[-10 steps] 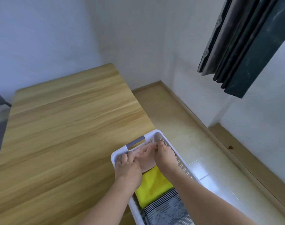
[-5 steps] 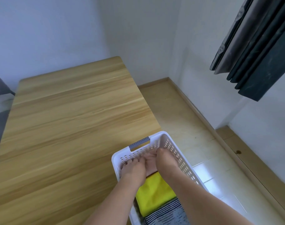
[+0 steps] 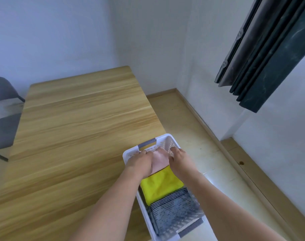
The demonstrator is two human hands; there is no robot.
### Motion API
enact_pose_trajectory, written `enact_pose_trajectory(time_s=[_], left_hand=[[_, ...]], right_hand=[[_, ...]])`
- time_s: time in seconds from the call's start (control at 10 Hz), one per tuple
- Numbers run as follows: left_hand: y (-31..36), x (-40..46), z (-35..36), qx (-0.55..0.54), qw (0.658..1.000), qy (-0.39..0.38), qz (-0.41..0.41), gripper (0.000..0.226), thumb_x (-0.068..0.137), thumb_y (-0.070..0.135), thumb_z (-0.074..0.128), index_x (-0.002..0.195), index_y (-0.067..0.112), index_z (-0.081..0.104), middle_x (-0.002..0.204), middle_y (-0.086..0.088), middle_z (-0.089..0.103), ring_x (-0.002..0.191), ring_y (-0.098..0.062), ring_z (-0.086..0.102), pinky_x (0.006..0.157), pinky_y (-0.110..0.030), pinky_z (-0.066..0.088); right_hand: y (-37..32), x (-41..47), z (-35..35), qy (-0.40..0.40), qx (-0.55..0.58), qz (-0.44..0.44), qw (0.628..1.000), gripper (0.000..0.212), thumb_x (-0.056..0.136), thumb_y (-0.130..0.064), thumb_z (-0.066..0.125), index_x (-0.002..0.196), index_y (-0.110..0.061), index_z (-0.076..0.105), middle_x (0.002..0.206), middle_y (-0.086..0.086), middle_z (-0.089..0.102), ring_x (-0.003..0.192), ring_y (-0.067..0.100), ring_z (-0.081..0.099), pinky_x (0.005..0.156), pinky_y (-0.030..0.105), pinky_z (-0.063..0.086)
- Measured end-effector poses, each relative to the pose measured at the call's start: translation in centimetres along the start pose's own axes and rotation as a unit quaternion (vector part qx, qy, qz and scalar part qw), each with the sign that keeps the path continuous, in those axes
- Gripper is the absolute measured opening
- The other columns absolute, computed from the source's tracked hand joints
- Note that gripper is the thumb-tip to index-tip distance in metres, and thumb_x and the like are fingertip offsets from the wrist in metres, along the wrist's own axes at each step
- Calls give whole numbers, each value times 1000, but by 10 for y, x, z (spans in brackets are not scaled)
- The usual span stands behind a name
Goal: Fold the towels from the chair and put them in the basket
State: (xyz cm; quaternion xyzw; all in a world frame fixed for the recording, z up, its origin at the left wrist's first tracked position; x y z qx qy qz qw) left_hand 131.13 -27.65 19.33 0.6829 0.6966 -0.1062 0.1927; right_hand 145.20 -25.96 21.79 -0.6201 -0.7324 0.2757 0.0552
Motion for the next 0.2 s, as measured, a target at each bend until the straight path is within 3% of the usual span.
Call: enact_pose_trajectory(time_s=[0.1,0.2], left_hand=[[7,-31,-19,-46,994,98,26,39,98,26,39,135,12,41,137,-7,46,127,-27,42,97,-38,39],[10,-56,-30,-37,977,204,54,43,99,30,41,139,13,38,140,-4,44,131,-23,38,103,-33,34]], right_hand=[[4,-31,-20,31,12,-44,998,39,95,-11,47,133,-4,44,132,18,50,118,35,51,93,37,41],[4,-53,-36,58,9,-75,995,45,95,-13,48,139,-6,39,139,13,45,123,30,48,96,30,36]])
Point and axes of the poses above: each hand's wrist, its own x-axis towards the middle knuckle, its own z-axis out of the palm, y = z × x, the point moved 5 cm from there along x, towards the middle knuckle
